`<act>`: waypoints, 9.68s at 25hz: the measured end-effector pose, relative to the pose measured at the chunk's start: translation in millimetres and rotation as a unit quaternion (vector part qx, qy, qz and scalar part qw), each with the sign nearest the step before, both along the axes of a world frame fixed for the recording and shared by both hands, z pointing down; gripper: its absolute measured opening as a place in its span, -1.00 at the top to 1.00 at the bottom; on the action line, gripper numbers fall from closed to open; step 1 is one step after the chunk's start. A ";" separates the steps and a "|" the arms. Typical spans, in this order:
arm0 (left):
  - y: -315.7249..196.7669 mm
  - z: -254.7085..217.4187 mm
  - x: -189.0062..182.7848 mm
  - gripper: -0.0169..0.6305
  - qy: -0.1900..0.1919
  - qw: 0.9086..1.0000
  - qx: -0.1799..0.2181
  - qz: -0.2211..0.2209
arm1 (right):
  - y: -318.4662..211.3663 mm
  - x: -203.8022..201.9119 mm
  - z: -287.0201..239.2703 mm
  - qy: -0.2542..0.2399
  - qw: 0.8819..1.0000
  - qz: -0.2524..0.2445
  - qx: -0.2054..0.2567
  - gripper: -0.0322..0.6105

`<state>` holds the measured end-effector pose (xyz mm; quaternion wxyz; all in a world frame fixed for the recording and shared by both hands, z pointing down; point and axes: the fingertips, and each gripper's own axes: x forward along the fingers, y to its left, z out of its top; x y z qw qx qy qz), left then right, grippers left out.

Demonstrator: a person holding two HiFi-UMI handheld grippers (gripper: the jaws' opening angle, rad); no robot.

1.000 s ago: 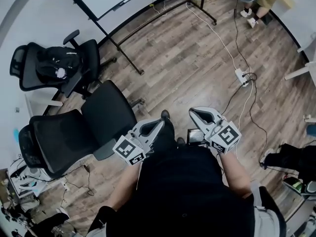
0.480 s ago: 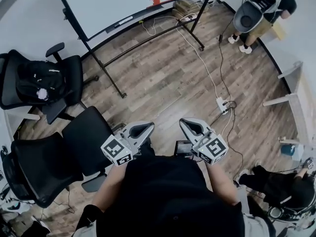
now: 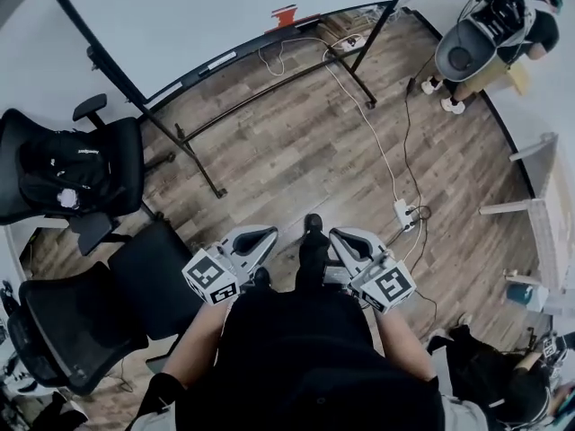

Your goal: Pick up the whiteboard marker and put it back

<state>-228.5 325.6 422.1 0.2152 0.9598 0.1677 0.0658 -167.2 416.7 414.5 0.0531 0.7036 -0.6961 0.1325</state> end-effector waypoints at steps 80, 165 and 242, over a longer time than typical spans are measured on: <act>-424.0 22.3 184.8 0.91 -0.052 0.922 0.063 -0.378 | -552.7 213.6 139.9 0.301 0.821 -0.454 -0.174 0.62; -404.0 -34.6 285.0 0.91 -0.013 0.962 0.140 -0.233 | -504.5 318.9 -90.2 0.064 0.936 -0.340 0.056 0.68; -411.0 -46.9 260.1 0.91 0.018 0.951 0.132 -0.278 | -491.1 322.3 -84.3 0.081 0.901 -0.422 0.060 0.68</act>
